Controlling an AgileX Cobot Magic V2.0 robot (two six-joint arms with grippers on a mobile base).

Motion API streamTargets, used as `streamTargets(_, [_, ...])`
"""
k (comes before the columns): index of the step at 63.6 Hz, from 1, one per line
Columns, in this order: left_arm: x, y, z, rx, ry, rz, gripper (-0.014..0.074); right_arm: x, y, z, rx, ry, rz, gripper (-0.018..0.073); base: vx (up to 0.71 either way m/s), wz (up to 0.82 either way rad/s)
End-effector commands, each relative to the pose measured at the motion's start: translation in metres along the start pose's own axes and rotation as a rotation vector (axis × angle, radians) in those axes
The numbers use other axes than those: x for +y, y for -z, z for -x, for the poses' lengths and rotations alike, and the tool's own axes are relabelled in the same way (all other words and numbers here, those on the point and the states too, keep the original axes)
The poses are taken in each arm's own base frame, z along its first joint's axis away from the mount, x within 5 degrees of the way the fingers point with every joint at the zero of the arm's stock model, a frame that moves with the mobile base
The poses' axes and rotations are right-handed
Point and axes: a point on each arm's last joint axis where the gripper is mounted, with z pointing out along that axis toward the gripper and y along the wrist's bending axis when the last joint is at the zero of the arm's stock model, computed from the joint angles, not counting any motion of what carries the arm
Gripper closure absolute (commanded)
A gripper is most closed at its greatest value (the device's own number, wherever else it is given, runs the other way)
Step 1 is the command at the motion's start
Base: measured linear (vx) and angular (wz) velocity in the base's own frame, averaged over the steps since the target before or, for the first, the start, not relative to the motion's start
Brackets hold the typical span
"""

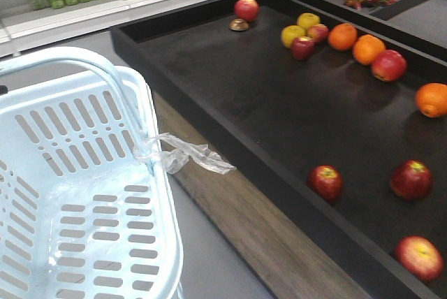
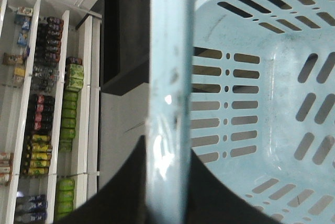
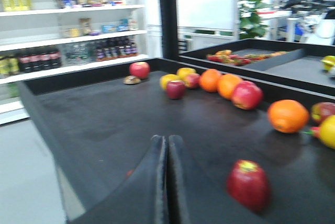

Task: Pick three apples into basket with both arms
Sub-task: 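Hold the basket up with the left gripper and turn the base, then drive the base along the aisle carrying the basket in the left gripper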

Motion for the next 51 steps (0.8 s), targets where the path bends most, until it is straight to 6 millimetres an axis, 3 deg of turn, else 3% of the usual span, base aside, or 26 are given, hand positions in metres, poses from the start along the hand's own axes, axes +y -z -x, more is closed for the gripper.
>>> streamTargets(1, [0.0124, 0.0101, 0.0051, -0.079, 0.015, 0.081, 0.0603, 0.0003, -0.0006, 0.0026, -0.062, 0.01, 0.004, 0.0568, -0.02, 0.39])
streamTargets(51, [0.0124, 0.0101, 0.0051, -0.079, 0.015, 0.081, 0.0603, 0.0003, -0.0006, 0.0027, -0.063, 0.01, 0.004, 0.0568, 0.03, 0.42])
